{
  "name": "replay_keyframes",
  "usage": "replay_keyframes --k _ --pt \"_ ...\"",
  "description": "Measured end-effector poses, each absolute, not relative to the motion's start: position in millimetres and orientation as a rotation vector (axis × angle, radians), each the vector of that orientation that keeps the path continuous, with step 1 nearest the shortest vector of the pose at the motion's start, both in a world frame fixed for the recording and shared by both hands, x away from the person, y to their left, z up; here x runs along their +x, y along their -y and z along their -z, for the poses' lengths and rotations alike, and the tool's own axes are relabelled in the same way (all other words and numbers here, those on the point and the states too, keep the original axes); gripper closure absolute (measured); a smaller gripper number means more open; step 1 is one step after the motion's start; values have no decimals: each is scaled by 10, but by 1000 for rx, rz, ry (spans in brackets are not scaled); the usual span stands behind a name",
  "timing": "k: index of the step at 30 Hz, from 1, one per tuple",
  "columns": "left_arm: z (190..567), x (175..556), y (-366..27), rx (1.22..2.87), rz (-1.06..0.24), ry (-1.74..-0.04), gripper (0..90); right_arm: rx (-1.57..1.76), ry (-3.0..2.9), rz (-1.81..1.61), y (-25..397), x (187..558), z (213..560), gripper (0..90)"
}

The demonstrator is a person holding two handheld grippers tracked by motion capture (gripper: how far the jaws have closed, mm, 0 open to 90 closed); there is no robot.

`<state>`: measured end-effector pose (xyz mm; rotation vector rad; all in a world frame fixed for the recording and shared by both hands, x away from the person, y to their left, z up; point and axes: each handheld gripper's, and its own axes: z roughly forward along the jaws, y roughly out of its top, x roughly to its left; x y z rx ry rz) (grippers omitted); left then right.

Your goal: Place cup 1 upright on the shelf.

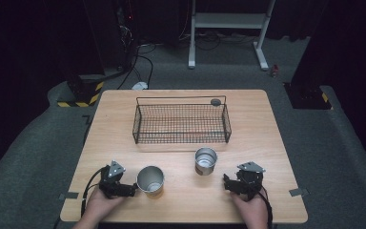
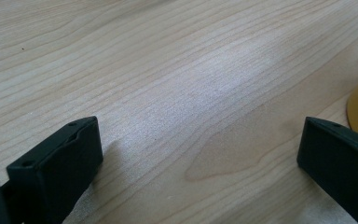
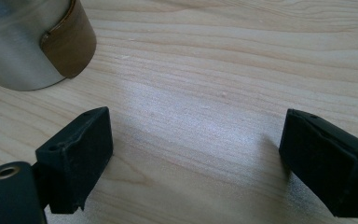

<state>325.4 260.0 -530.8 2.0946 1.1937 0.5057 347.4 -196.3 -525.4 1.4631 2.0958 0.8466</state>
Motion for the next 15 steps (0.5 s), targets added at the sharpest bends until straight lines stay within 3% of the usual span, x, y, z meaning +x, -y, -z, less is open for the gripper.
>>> replay_keyframes --k 15 --pt "5302 3254 -2605 2102 -506 -1190 6 1463 -2096 -847 1963 3474 5254 96"
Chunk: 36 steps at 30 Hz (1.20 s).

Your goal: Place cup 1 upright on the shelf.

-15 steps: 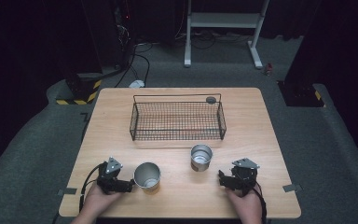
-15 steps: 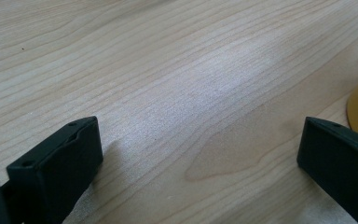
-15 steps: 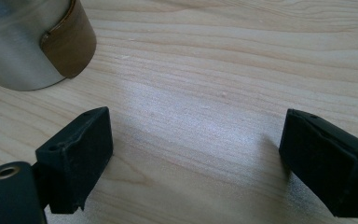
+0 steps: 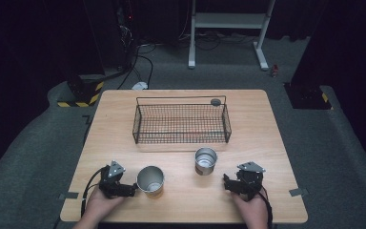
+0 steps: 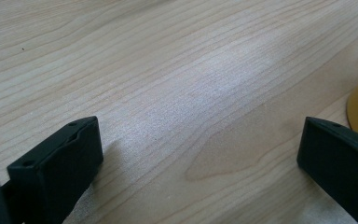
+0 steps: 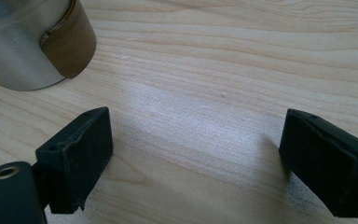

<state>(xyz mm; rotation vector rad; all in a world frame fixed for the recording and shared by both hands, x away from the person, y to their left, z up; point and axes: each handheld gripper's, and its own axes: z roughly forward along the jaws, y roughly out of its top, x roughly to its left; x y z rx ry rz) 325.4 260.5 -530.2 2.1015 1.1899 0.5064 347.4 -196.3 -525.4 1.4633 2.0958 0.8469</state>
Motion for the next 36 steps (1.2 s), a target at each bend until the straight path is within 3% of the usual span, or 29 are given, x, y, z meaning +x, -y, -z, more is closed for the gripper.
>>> replay_keyframes --k 5,36 --pt "5268 3260 -2629 2105 -501 -1186 43 1465 -2095 -847 1963 3474 5254 95" --pt "4661 3027 -2781 1870 -566 -1033 48 1445 -2112 -850 1959 3476 5252 98"
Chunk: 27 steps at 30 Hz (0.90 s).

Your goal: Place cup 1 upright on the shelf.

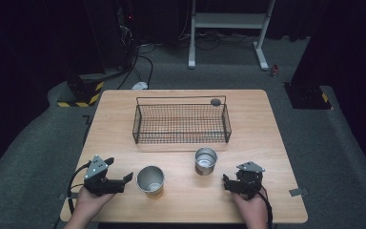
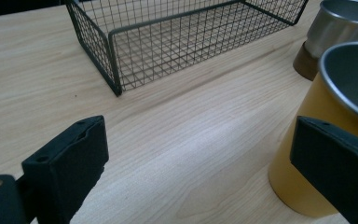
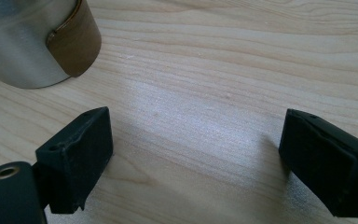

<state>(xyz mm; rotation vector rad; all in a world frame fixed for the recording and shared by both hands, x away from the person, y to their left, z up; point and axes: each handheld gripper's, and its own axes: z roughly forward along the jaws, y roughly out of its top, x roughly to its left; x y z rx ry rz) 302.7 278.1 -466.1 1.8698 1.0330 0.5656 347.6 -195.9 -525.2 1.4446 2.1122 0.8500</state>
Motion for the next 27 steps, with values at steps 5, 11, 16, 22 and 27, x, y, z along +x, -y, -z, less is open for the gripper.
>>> replay_keyframes --k 5,11,16,22,27 --pt "4612 3000 -2753 1872 -571 -1011 47 1407 -2141 -846 1883 3449 5234 102" --pt "4549 2963 -2735 1855 -567 -997 48 1360 -2170 -860 1743 3430 5228 100" --pt "4493 2939 -2728 1834 -543 -985 48 1354 -2180 -861 1702 3424 5235 100" --pt "4400 2886 -2679 1825 -529 -943 47 1365 -2188 -874 1710 3429 5248 101" --pt "4355 2844 -2596 1823 -507 -911 47 1364 -2193 -882 1717 3435 5251 101"
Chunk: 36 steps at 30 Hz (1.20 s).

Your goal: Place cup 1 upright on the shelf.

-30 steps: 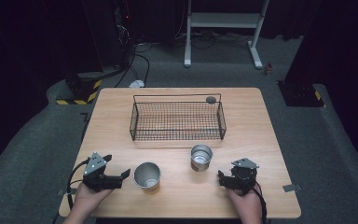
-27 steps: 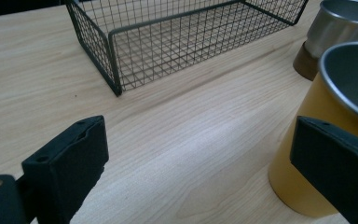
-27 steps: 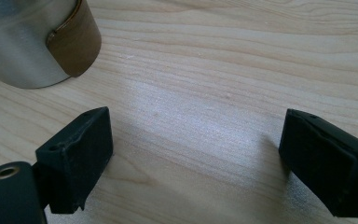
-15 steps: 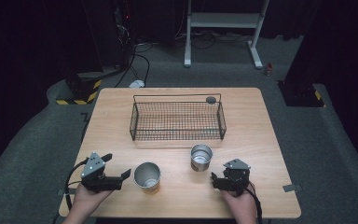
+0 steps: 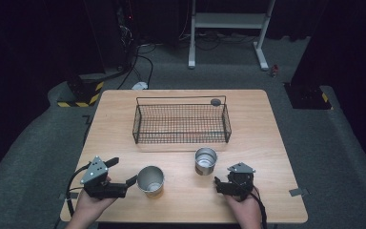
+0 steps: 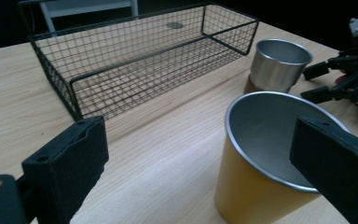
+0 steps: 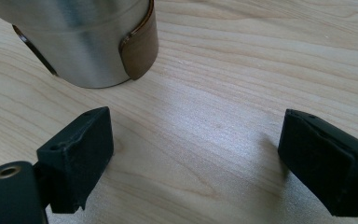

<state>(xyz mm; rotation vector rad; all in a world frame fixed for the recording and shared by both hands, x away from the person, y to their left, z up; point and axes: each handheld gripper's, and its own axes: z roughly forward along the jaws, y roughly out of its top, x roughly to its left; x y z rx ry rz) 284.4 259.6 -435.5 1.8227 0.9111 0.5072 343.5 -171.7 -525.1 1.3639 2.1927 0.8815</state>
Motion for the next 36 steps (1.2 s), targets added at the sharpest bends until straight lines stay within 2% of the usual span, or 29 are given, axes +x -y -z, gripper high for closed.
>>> replay_keyframes --k 28,36 --pt "4379 2799 -2182 1861 -389 -772 0 1360 -2200 -886 1712 3436 5253 98" --pt "4501 2844 -2100 1911 -437 -768 0 1358 -2203 -889 1707 3436 5252 98"
